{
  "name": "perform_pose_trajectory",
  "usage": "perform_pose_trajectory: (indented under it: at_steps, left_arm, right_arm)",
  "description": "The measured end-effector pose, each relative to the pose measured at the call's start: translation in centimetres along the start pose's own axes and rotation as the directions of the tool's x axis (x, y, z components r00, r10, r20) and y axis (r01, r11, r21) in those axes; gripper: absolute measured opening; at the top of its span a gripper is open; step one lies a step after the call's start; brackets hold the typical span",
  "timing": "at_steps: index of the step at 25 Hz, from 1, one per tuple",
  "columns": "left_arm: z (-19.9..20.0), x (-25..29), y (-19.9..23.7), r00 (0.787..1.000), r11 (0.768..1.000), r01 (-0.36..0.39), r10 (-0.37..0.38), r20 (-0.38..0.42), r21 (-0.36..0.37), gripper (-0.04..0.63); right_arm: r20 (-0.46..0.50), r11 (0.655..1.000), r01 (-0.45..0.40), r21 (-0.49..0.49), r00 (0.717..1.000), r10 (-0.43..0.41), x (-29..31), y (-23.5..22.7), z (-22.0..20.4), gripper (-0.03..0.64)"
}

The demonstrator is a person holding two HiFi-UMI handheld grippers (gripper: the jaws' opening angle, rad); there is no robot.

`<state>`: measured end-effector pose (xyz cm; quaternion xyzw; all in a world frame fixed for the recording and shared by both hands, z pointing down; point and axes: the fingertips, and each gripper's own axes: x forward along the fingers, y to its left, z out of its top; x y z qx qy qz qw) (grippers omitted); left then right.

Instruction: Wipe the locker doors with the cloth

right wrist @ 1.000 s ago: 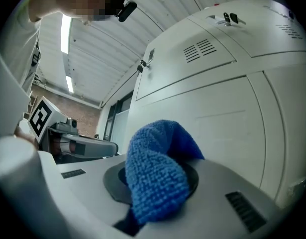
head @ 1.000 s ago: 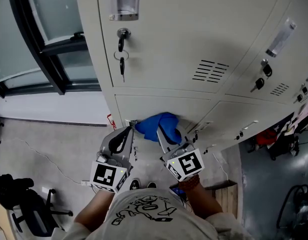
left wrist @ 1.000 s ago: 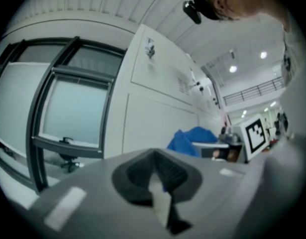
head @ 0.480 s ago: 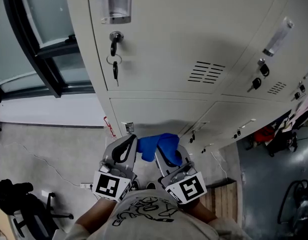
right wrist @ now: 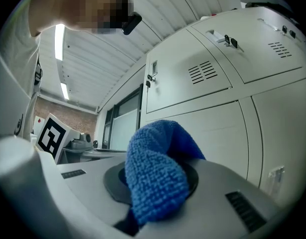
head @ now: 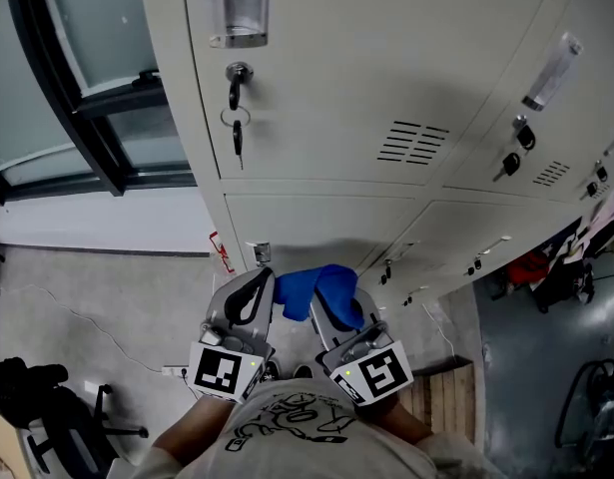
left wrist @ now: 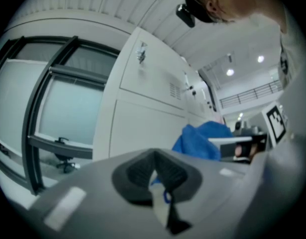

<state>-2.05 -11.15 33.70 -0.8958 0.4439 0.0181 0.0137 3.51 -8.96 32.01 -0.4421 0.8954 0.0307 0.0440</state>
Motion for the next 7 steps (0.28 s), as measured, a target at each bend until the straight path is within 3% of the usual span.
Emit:
perform_pose_trajectory:
  at_steps: [7]
  left_arm:
    - [-0.03,-0.69,0.29,1.000,1.000,0.004,-0.004,-0.003,-0.019,0.002]
  right_arm:
    - [0.005,1.000,-0.009,0.011,1.000,0.009,0.16,0.70,0.08,0.023]
